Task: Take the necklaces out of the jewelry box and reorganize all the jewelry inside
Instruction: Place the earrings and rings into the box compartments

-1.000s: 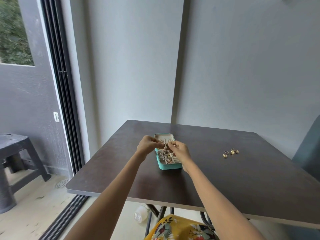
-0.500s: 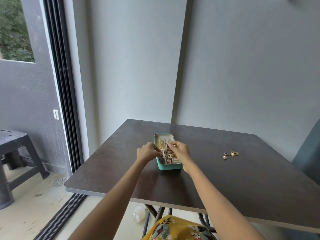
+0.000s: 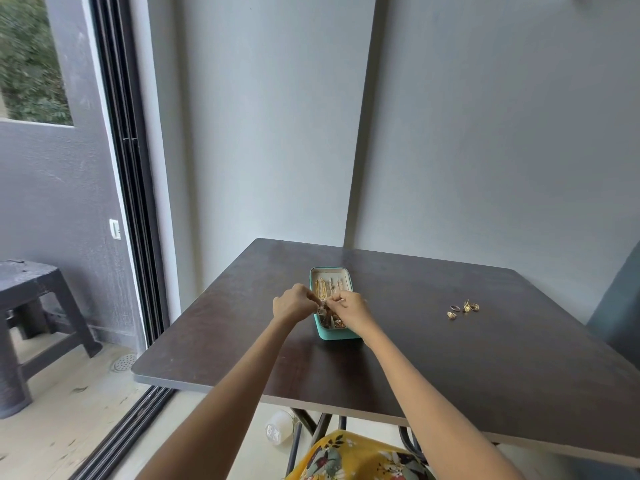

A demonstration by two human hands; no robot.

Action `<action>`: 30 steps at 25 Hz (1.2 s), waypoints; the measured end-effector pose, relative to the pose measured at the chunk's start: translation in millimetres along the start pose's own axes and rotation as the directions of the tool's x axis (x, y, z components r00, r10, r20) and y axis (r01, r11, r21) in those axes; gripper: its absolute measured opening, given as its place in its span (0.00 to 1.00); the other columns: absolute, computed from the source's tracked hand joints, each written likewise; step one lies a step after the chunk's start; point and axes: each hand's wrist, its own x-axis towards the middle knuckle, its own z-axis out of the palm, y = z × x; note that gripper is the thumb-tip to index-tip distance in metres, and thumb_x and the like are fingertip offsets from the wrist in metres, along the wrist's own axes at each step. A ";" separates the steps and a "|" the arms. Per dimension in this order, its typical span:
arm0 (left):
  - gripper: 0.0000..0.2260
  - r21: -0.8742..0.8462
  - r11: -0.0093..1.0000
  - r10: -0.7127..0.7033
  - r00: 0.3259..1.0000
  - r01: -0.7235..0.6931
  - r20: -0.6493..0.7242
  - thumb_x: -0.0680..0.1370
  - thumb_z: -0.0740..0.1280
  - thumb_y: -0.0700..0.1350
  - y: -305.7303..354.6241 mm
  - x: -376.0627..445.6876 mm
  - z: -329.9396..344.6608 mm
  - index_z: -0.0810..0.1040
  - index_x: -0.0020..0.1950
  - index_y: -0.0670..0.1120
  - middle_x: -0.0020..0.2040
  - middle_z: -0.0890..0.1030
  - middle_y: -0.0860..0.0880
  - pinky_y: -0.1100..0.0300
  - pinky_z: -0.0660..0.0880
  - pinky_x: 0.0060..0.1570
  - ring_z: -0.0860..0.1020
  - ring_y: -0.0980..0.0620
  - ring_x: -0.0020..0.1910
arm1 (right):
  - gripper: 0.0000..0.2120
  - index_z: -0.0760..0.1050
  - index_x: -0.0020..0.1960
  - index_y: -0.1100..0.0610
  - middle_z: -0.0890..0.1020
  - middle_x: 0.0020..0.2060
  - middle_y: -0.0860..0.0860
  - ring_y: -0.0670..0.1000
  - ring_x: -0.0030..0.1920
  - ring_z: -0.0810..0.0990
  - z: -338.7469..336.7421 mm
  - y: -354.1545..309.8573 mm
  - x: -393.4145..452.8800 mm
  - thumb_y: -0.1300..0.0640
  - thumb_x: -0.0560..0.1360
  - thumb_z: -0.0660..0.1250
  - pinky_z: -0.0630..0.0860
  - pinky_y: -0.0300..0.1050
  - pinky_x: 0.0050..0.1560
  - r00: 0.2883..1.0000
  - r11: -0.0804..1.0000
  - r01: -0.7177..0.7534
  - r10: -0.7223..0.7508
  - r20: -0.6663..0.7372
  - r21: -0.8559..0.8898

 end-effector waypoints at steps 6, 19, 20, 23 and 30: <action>0.13 0.053 0.998 0.014 0.999 -0.017 0.045 0.72 0.62 0.43 3.3 -2.7 2.9 0.84 0.50 0.53 0.51 0.83 0.50 0.54 0.68 0.60 0.78 0.48 0.53 | 0.10 0.83 0.49 0.52 0.82 0.49 0.54 0.54 0.49 0.79 -4.3 0.9 -4.4 0.50 0.72 0.69 0.76 0.47 0.48 0.997 0.970 0.076 -0.068 0.042 -0.229; 0.13 -0.046 0.950 0.301 0.944 -0.309 -0.134 0.74 0.61 0.44 55.8 -7.3 28.9 0.83 0.50 0.53 0.53 0.81 0.49 0.53 0.64 0.60 0.77 0.48 0.54 | 0.07 0.81 0.47 0.53 0.81 0.46 0.50 0.50 0.47 0.78 -58.1 28.2 -5.5 0.53 0.75 0.65 0.70 0.41 0.45 0.972 0.999 0.015 -0.022 -0.235 -0.032; 0.13 -0.056 0.940 0.328 0.937 -0.336 -0.118 0.74 0.61 0.44 64.5 -7.6 39.0 0.83 0.50 0.53 0.53 0.81 0.49 0.53 0.65 0.61 0.77 0.48 0.54 | 0.07 0.81 0.47 0.52 0.82 0.47 0.50 0.51 0.48 0.79 -66.9 38.7 -6.3 0.53 0.75 0.65 0.71 0.42 0.46 0.964 1.000 -0.007 -0.001 -0.264 -0.028; 0.13 -0.075 0.912 0.402 0.915 -0.404 -0.040 0.73 0.62 0.43 97.4 -9.2 80.4 0.81 0.53 0.53 0.53 0.80 0.50 0.54 0.68 0.59 0.77 0.49 0.55 | 0.08 0.81 0.48 0.52 0.83 0.49 0.51 0.53 0.50 0.79 -99.0 76.9 -10.8 0.52 0.75 0.64 0.71 0.43 0.46 0.931 0.992 -0.111 0.083 -0.354 -0.060; 0.16 -0.316 0.895 0.357 0.930 -0.315 0.084 0.73 0.59 0.36 157.8 -2.6 167.6 0.77 0.59 0.44 0.50 0.74 0.50 0.60 0.69 0.55 0.76 0.47 0.54 | 0.10 0.78 0.51 0.54 0.82 0.51 0.52 0.57 0.53 0.79 -160.7 148.3 -17.5 0.62 0.74 0.62 0.68 0.42 0.43 0.780 0.952 -0.307 0.252 -0.573 0.000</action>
